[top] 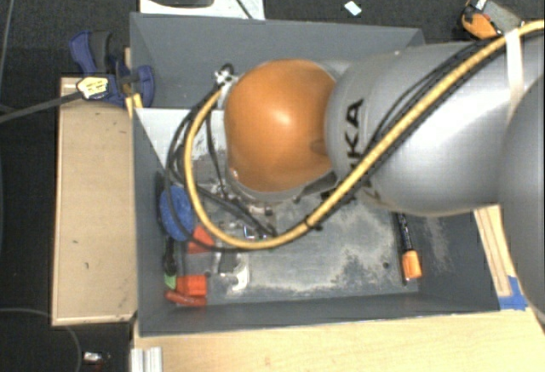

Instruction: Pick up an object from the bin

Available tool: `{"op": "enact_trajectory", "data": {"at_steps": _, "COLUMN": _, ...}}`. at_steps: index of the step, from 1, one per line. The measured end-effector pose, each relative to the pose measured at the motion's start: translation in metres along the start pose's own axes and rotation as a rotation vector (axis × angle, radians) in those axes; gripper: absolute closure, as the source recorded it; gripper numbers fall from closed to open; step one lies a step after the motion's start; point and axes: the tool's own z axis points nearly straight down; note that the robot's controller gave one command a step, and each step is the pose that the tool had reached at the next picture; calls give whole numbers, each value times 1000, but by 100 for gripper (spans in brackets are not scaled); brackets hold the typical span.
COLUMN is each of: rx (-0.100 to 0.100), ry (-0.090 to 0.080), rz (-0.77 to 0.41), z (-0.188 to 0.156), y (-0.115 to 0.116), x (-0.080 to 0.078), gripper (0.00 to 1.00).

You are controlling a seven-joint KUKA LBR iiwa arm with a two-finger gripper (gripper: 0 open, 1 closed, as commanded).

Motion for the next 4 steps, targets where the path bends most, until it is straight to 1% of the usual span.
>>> {"op": "enact_trajectory", "data": {"at_steps": 1, "rx": -2, "ry": -8, "rz": 6, "z": -4, "y": -1, "x": -2, "gripper": 0}}
{"op": "enact_trajectory", "data": {"at_steps": 2, "rx": -2, "ry": -10, "rz": -111, "z": 87, "y": -37, "x": -3, "gripper": 0}}
{"op": "enact_trajectory", "data": {"at_steps": 3, "rx": -4, "ry": -10, "rz": -104, "z": 100, "y": -44, "x": 4, "gripper": 0}}
{"op": "enact_trajectory", "data": {"at_steps": 4, "rx": -2, "ry": -10, "rz": -145, "z": 91, "y": -46, "x": 6, "gripper": 0}}
